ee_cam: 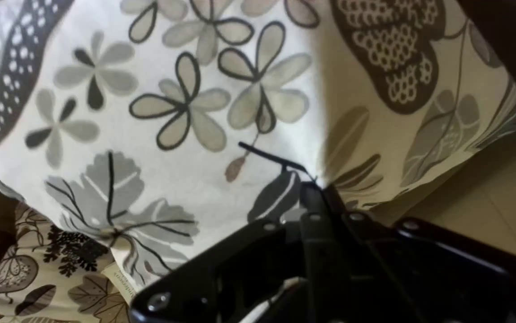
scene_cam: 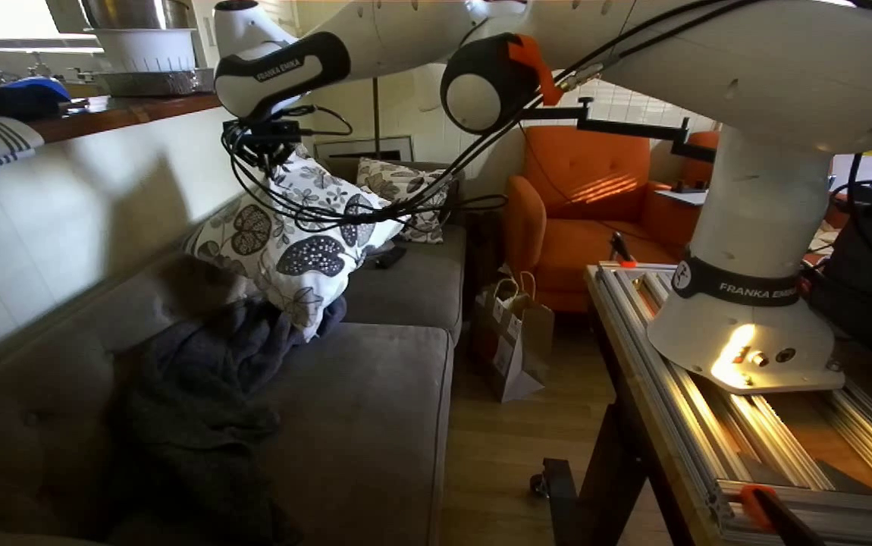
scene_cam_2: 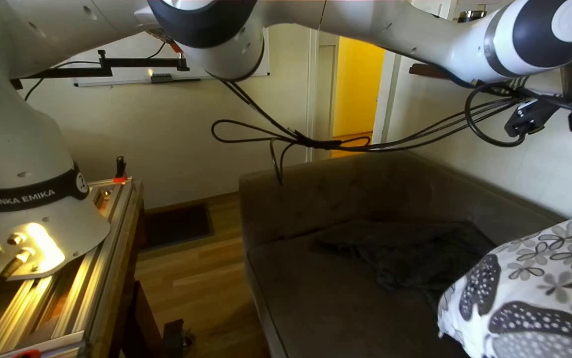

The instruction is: Move the flowery pillow on the left to the right

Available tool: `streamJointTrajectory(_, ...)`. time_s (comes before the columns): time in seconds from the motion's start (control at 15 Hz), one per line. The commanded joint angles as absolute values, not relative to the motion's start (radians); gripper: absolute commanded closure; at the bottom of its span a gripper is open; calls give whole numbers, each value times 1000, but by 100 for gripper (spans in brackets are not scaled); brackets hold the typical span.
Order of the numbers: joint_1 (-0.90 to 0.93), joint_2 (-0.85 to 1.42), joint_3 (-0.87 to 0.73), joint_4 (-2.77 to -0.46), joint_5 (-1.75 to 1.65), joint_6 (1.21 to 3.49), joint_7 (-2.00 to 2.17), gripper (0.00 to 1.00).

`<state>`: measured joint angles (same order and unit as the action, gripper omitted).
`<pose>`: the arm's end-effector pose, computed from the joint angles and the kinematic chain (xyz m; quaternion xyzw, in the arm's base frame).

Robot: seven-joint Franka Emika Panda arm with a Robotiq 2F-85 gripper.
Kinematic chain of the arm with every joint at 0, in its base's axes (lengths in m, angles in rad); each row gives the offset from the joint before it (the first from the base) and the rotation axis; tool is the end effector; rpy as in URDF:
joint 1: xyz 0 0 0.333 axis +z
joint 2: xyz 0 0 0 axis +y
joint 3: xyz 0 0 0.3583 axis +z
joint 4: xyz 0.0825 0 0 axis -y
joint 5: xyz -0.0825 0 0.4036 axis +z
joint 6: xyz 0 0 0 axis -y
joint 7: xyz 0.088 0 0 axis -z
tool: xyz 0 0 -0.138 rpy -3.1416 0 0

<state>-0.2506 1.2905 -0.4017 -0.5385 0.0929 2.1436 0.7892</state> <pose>0.8369 -0.3508 0.2505 0.8239 -0.5210 0.1951 0.1082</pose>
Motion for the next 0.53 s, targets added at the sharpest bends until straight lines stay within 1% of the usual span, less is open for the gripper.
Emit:
streamJointTrajectory(0.0, -271, 1288, -360, -536, 119, 2139, 708, 99)
streamJointTrajectory(0.27, -355, 1314, -299, -524, 158, 2079, 624, 99)
streamJointTrajectory(0.33, -407, 1351, -250, -454, 117, 2054, 631, 99)
streamJointTrajectory(0.47, -458, 1361, -214, -433, 129, 2039, 607, 99)
